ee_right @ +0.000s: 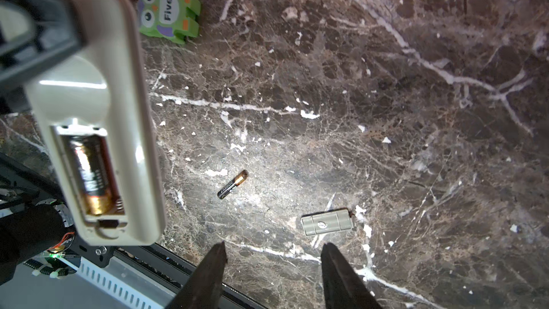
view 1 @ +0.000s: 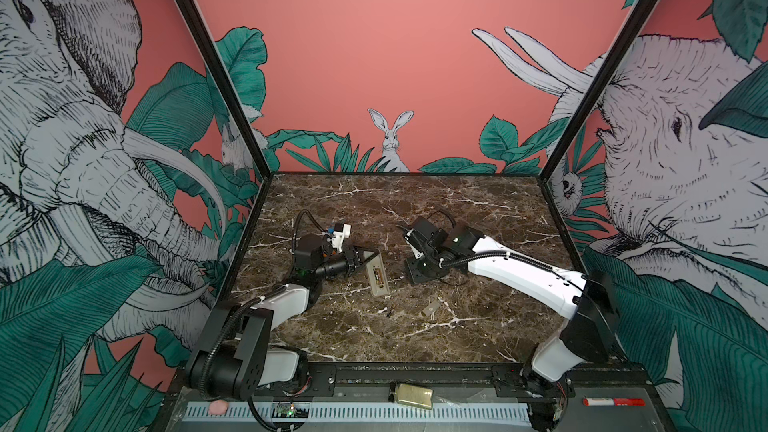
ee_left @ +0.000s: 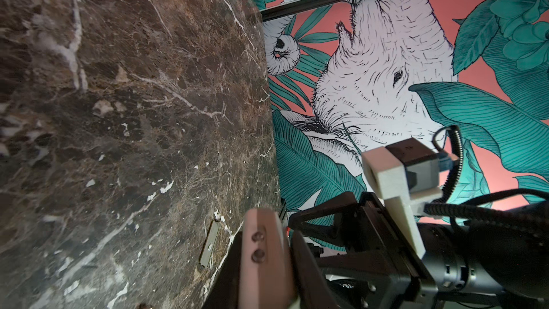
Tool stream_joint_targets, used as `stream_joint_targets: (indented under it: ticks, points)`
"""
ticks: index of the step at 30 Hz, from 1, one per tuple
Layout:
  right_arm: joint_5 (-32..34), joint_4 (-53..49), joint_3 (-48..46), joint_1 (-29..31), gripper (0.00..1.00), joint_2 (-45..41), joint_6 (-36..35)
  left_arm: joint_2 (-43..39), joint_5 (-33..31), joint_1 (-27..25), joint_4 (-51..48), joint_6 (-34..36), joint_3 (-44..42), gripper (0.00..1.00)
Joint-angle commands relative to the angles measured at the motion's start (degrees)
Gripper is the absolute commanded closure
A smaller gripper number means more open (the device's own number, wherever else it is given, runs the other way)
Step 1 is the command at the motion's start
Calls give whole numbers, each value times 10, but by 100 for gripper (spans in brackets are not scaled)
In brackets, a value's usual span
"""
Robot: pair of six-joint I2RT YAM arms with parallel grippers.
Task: Load the batteries into the remote control
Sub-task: 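Raise the right gripper off the remote and move it over the loose battery, then lower the right gripper onto the second AA battery and close on it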
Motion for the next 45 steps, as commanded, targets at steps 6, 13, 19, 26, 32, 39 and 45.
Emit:
stream_joint_targets:
  ticks: [6, 13, 19, 26, 32, 39, 45]
  points:
    - [-16, -12, 3, 9, 45, 38, 98, -68, 10, 4, -57, 59, -19, 100]
    - [-4, -11, 13, 37, 45, 79, 151, -117, 3, 3, -111, 86, -35, 100]
    - [-1, 4, 20, 57, 46, 114, 204, -157, -45, 3, -183, 116, -53, 100]
    - [-6, -10, 64, 75, 47, 168, 234, -193, -75, 3, -255, 156, -69, 100]
    - [-12, 27, 41, 78, 50, 176, 287, -213, -79, 6, -285, 162, -79, 100]
    - [-9, 45, 43, 90, 51, 199, 330, -227, -58, 32, -295, 164, -103, 100]
    - [4, 56, 32, 92, 52, 207, 366, -231, -47, 34, -293, 159, -105, 100]
